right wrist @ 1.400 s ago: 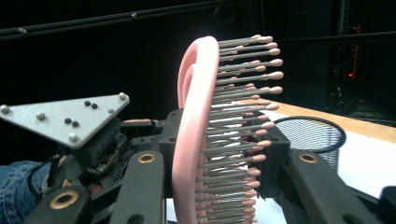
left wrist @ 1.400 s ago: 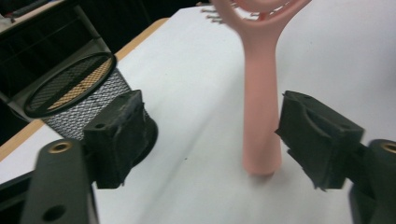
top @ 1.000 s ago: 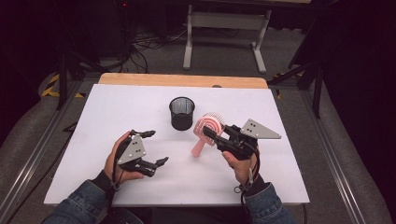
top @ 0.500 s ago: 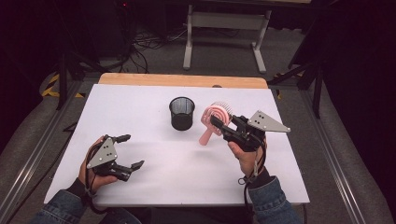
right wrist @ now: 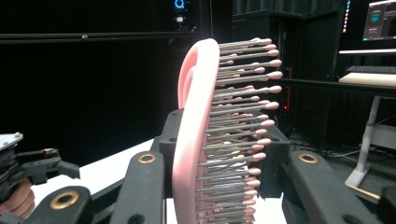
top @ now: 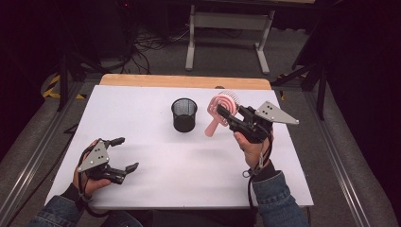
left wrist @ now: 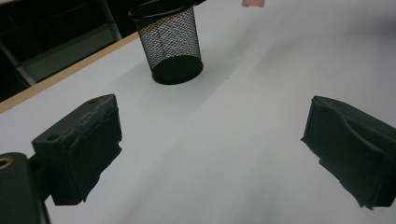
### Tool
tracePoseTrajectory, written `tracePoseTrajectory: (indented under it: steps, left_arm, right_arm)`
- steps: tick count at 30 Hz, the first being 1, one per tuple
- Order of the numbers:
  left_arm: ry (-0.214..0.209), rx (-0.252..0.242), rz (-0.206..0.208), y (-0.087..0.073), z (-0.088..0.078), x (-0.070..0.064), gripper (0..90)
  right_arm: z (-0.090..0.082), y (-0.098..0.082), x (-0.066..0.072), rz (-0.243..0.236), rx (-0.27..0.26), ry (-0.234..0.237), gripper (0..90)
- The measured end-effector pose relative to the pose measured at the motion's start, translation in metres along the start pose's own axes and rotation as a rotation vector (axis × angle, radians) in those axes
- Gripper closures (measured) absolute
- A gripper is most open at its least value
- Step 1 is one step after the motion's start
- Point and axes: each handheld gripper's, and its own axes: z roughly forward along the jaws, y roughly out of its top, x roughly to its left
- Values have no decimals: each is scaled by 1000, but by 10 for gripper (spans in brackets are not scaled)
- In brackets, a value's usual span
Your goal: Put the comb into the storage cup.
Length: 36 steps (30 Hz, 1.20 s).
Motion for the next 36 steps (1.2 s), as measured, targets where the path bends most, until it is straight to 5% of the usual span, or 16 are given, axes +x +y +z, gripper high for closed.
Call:
tracePoseTrajectory:
  steps: [17, 36]
  left_arm:
    - [-19, -7, -13, -1, 0, 1, 52]
    - [-32, -6, -22, -2, 2, 2, 52]
  right_arm:
    - [37, 32, -3, -38, -31, -12, 631]
    - [76, 34, -9, -15, -44, -17, 631]
